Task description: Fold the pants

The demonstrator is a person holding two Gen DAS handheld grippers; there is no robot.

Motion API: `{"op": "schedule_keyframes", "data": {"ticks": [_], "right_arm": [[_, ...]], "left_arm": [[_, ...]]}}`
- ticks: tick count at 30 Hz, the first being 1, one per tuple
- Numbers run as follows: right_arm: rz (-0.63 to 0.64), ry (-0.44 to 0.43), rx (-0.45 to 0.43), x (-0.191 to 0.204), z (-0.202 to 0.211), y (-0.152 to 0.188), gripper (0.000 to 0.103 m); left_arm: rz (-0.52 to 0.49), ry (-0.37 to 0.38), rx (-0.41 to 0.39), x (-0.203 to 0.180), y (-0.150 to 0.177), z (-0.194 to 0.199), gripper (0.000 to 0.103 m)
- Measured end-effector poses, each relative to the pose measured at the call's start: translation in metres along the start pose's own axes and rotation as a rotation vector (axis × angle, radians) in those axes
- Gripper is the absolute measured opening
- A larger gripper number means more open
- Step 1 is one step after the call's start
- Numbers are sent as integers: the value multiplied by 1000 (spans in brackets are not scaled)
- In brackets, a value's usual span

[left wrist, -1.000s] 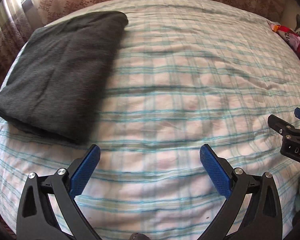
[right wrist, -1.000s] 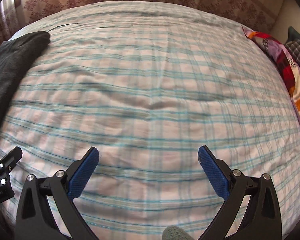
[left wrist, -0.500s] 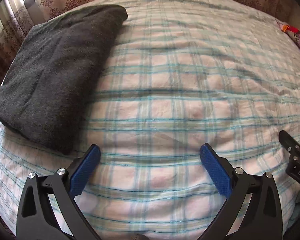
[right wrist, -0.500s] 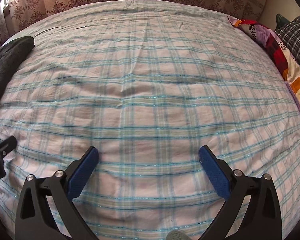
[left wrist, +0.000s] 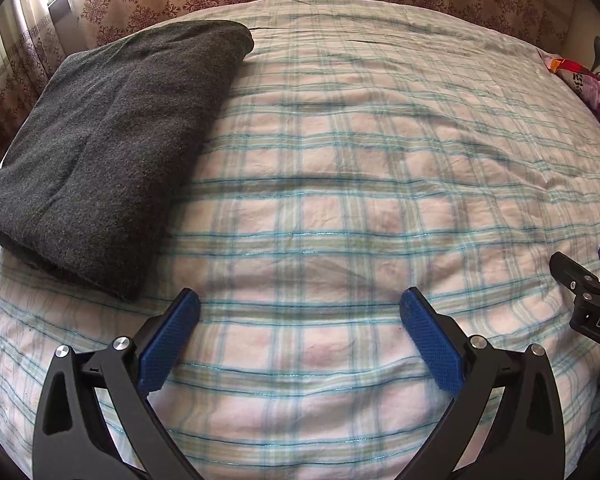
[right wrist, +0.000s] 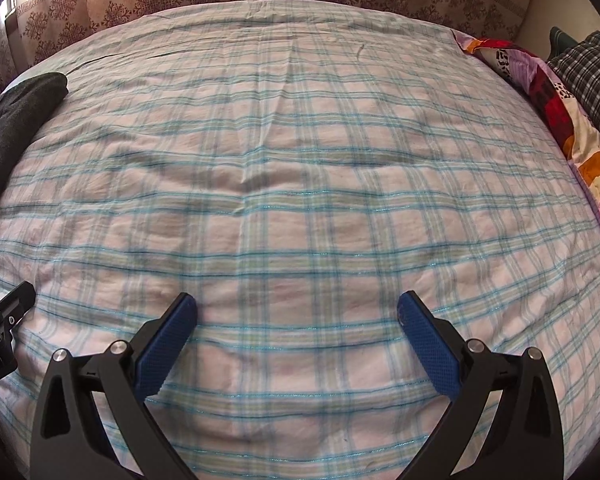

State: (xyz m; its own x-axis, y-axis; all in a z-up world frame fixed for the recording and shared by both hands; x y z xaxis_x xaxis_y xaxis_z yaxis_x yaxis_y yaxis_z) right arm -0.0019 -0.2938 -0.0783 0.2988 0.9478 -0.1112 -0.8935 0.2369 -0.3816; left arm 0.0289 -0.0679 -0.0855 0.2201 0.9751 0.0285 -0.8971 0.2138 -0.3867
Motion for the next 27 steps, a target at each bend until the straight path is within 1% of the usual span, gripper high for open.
{"op": "schedule_keyframes", "data": {"ticks": [27], "right_arm": [[-5,-15,-13,-2,0,2,98]], "left_arm": [[-1,1,-6,1,4,1,101]]}}
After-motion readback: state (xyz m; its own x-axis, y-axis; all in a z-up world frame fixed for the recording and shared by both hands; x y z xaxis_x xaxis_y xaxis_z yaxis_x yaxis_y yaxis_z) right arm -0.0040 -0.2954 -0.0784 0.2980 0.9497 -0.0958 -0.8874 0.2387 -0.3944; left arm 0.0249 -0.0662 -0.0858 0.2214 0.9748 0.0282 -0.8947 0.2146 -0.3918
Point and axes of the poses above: each gripper's, at about its wrist camera, not at the fingertips, and z roughly against the way its jaws point, x to its left, y to its underside, the point moved 7 cm from there along -z, roughly the way its jaws point, and after that the axes turned 12 degrees about x, right-handed, at the moved point
